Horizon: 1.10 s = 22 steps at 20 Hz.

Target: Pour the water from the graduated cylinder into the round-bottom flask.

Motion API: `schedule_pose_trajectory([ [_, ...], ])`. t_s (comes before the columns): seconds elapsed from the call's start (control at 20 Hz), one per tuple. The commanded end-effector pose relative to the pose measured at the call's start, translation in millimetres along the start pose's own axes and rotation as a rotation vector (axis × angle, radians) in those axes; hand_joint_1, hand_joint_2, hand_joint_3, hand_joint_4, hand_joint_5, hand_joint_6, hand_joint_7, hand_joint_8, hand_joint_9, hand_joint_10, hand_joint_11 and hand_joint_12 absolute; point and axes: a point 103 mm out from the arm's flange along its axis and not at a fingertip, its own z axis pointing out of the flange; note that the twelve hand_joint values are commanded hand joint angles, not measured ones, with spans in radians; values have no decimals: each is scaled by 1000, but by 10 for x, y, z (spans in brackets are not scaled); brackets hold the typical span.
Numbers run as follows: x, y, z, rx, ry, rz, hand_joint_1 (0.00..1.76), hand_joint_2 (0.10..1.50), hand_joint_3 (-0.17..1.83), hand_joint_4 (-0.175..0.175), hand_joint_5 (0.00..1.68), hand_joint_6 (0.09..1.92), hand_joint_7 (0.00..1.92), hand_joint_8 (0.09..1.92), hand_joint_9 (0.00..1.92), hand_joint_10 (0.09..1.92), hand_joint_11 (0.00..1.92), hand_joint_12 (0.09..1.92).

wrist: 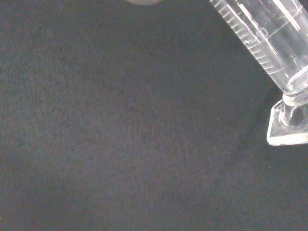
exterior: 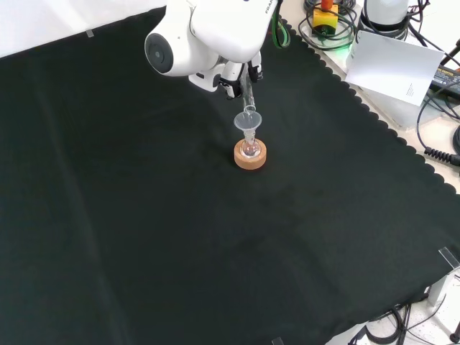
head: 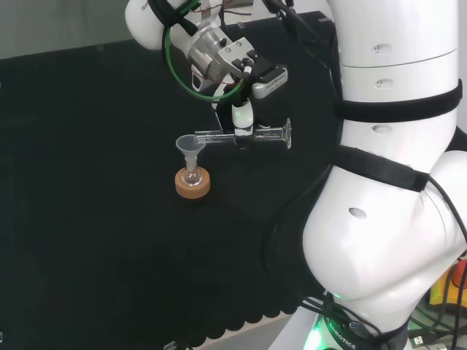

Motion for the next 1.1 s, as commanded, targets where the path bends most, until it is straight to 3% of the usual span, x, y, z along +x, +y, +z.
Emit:
schedule_pose_trajectory([
  [0.05, -1, -4, 2, 8, -1, 2, 1271, 1082, 0, -175, 1031, 898, 1071, 890, 1514, 87, 1280, 776],
  [1.1, -27, -43, -45, 27, -7, 14, 1271, 1082, 0, -175, 1029, 900, 1070, 892, 1520, 87, 1284, 772],
])
